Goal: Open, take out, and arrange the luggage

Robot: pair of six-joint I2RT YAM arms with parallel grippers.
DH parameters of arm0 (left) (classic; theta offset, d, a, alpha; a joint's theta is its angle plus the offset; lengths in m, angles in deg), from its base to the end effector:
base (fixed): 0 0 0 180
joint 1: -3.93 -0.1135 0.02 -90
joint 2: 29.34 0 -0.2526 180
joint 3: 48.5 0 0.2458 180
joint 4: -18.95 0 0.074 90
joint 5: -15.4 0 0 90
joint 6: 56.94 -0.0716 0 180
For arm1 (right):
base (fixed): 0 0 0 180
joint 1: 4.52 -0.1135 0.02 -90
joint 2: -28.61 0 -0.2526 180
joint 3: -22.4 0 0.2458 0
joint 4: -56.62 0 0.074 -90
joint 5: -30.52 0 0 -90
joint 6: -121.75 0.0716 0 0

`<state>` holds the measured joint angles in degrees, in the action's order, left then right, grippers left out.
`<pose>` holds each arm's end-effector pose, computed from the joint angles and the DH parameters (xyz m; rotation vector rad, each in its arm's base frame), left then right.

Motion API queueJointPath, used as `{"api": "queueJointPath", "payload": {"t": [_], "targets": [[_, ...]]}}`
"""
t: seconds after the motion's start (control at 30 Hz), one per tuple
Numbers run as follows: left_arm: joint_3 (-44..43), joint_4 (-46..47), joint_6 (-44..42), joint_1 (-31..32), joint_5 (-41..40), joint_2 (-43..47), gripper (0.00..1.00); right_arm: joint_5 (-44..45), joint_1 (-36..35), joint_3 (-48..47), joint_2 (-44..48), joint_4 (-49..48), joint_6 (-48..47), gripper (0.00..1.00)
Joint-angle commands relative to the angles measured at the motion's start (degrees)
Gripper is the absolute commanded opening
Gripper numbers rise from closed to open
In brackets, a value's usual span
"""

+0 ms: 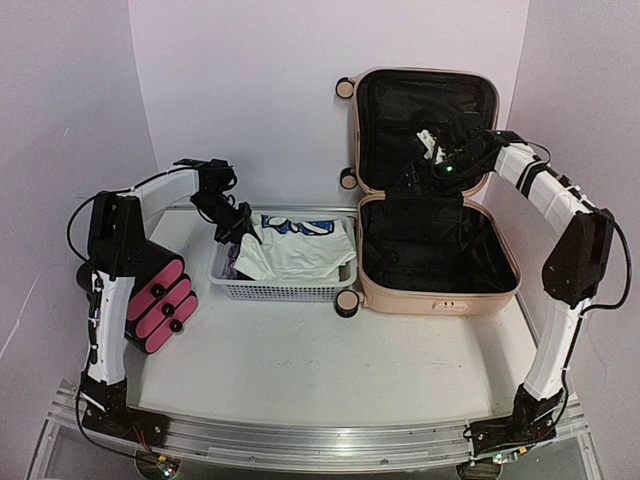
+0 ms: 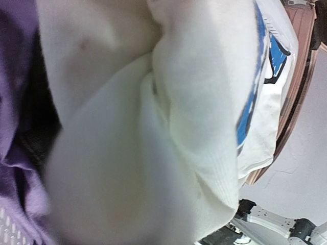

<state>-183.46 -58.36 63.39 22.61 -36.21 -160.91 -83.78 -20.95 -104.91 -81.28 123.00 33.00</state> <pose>0.4301 -0.1923 0.1920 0.1530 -2.9098 1.0924 0.4059 0.1504 0.3196 -0.5130 2.3734 0.6541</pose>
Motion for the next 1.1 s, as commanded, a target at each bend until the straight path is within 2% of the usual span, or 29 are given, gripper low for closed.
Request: {"api": "queueJointPath", "payload": {"t": [0.0,0.1,0.13,0.23,0.3,0.43,0.5,0.63,0.83,0.93,1.07], "targets": [[-4.2,-4.8,-5.0,-1.3,-5.0,0.0,0.00,0.5,-0.1,-3.2,-0.8,-0.2,-0.6,0.98],[-5.1,-5.8,-5.8,-1.4,-5.1,-0.7,0.01,0.5,-0.1,-4.0,-1.4,0.0,-0.4,0.98],[-5.5,-6.3,-5.8,-1.3,-5.1,-1.0,0.06,0.5,-0.2,-4.2,-1.7,0.0,-0.2,0.98],[-6.6,-7.8,-5.8,-1.4,-7.7,-0.4,0.33,1.9,-0.2,-4.9,-2.1,0.4,1.0,0.98],[-6.9,-8.7,-5.8,-1.4,-11.9,1.7,0.47,4.5,-0.2,-5.1,-2.2,0.8,3.3,0.98],[-6.6,-11.1,-5.0,-1.3,-24.7,8.6,0.62,12.9,0.0,-5.2,-1.5,3.7,6.2,0.98],[-6.1,-11.4,-4.4,-1.3,-28.9,12.0,0.67,16.5,0.3,-4.5,-0.7,5.3,6.6,0.98],[-6.9,-12.0,-3.6,-1.2,-30.8,16.6,0.69,18.5,3.5,-5.6,0.2,13.0,9.6,0.98],[-15.3,-11.8,-3.7,-1.3,-29.6,21.3,0.78,12.4,14.5,-8.1,3.5,24.6,15.7,0.98],[-20.6,-11.5,-4.1,-1.2,-30.0,23.3,0.82,10.8,16.0,-7.0,8.9,25.0,13.0,0.98],[-22.6,-8.6,-8.3,-1.2,-30.9,28.9,0.87,13.8,16.0,-5.1,16.6,26.2,6.0,0.98]]}}
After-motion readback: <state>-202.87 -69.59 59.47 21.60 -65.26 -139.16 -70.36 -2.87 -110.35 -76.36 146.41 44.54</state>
